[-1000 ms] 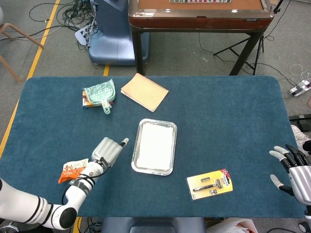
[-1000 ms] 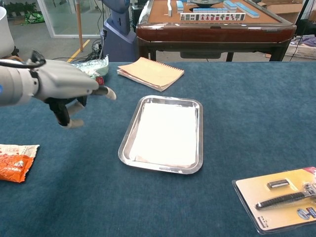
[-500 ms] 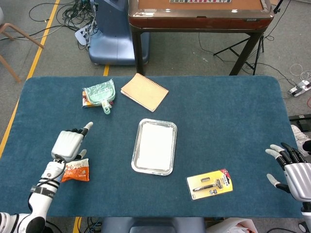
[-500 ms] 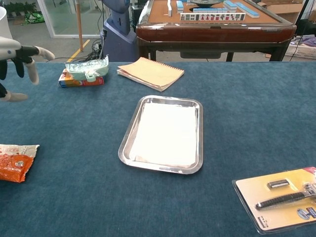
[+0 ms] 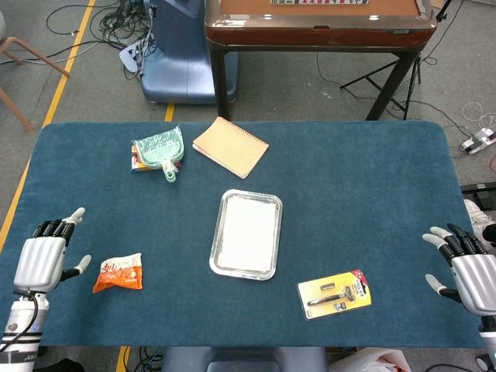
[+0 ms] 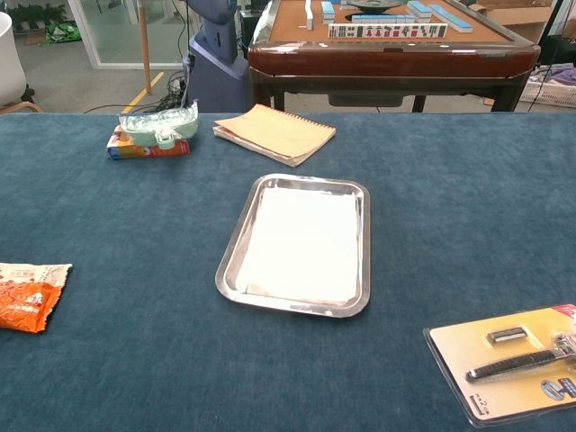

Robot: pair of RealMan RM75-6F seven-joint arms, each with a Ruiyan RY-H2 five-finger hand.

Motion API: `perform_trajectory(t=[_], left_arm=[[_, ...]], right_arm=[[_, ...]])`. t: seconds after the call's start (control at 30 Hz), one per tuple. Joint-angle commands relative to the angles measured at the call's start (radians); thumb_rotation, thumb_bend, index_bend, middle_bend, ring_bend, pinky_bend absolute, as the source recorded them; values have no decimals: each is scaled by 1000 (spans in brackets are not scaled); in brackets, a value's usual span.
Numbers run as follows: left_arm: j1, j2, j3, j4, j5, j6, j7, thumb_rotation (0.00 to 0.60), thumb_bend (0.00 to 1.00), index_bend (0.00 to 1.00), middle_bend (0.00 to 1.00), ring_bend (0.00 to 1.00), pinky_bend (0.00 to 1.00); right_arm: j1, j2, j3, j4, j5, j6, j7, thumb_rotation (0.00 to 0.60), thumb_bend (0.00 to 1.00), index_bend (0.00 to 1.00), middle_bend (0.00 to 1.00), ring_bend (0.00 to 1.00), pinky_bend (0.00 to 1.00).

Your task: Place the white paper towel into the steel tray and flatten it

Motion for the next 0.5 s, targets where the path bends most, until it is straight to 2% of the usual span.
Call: perform_trajectory(t=[0.03, 0.13, 0.5], left_arm=[[65, 2, 7, -4, 49, 43, 0, 559, 202, 141, 229, 193, 153], [104, 2, 8, -8, 80, 60, 21, 600, 202, 151, 228, 191, 140], [210, -28, -31, 14, 169, 95, 77, 600, 203, 152, 205, 173, 98]], right_arm=[[3, -1, 4, -6, 0, 1, -7, 600, 205, 248, 198, 82, 184], [6, -5, 8, -9, 4, 1, -36, 600, 205, 248, 198, 82, 184], [10, -13, 12, -19, 0, 8, -42, 600, 205, 248, 198, 82, 184]])
